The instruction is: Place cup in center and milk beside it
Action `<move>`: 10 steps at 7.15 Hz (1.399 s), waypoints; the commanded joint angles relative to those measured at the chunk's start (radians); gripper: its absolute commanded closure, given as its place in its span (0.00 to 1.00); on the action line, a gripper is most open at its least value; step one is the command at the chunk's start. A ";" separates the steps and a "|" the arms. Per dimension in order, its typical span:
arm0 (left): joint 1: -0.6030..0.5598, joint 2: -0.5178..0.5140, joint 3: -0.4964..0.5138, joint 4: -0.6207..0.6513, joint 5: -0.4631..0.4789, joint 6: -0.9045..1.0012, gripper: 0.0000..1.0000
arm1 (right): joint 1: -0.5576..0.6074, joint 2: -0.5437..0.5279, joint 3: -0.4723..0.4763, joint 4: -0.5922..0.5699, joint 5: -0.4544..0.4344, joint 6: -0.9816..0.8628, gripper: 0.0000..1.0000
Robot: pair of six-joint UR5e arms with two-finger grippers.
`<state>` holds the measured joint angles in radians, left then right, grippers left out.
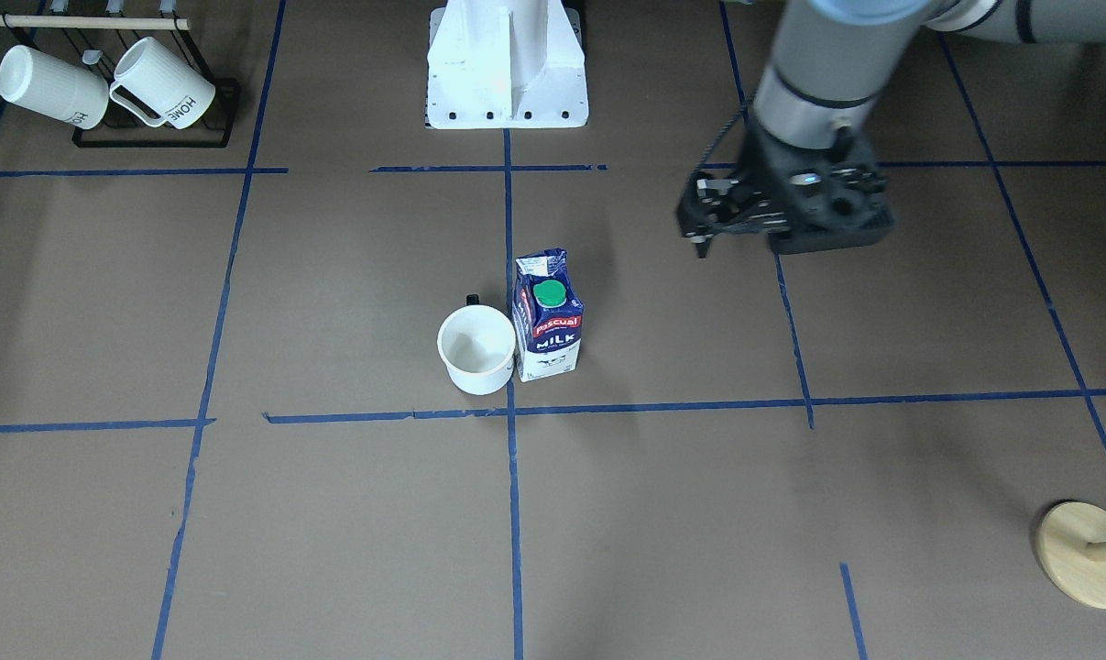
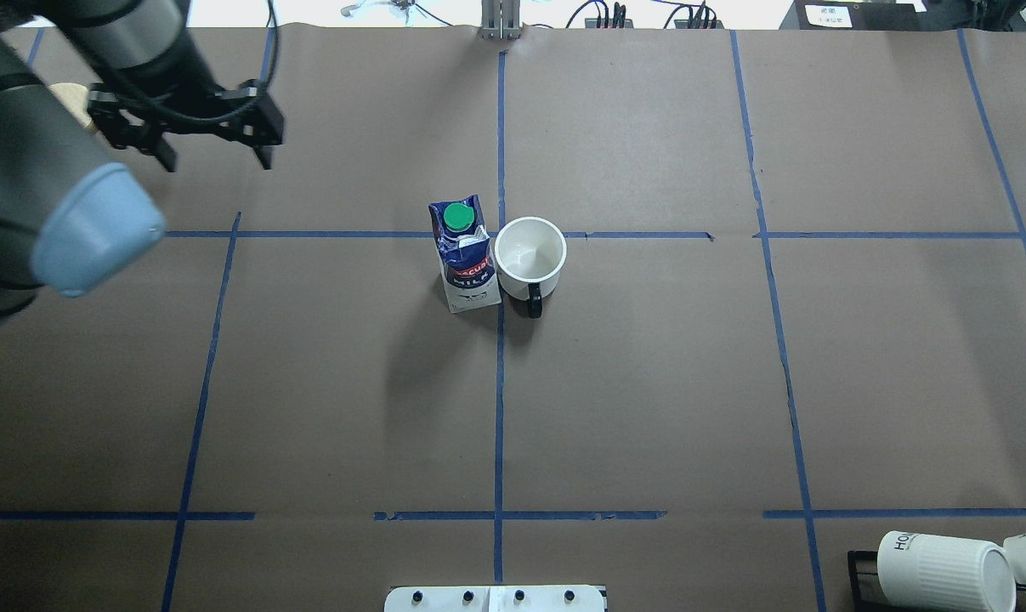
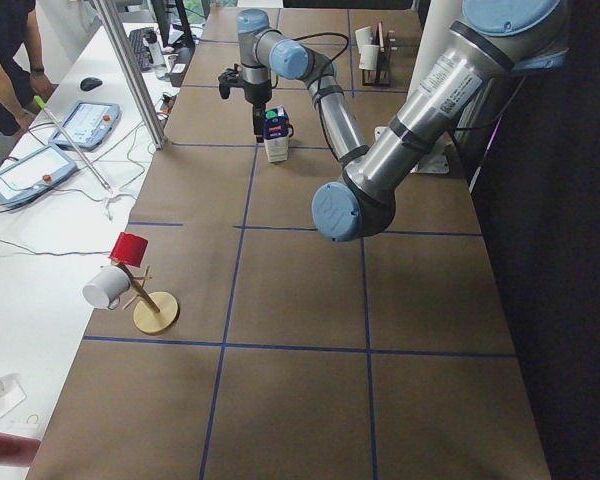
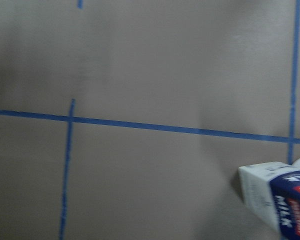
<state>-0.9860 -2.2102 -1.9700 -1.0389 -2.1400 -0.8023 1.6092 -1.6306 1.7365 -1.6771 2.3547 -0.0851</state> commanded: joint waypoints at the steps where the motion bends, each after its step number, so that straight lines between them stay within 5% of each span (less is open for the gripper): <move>1: -0.104 0.117 -0.107 0.092 -0.009 0.227 0.00 | -0.005 0.000 0.000 0.000 0.000 0.004 0.00; 4: -0.282 0.288 -0.132 0.100 -0.049 0.522 0.00 | -0.028 -0.015 -0.092 0.285 0.012 0.151 0.00; 7: -0.454 0.456 -0.058 0.088 -0.114 0.798 0.00 | -0.028 -0.031 -0.084 0.280 0.018 0.154 0.00; 9: -0.566 0.530 0.076 0.057 -0.155 1.045 0.00 | -0.028 -0.034 -0.086 0.280 0.043 0.154 0.00; 10: -0.582 0.562 0.147 -0.072 -0.156 1.058 0.00 | -0.028 -0.037 -0.086 0.280 0.043 0.154 0.00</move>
<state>-1.5299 -1.6909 -1.9089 -1.0038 -2.2879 0.1878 1.5816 -1.6643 1.6513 -1.3974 2.3927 0.0689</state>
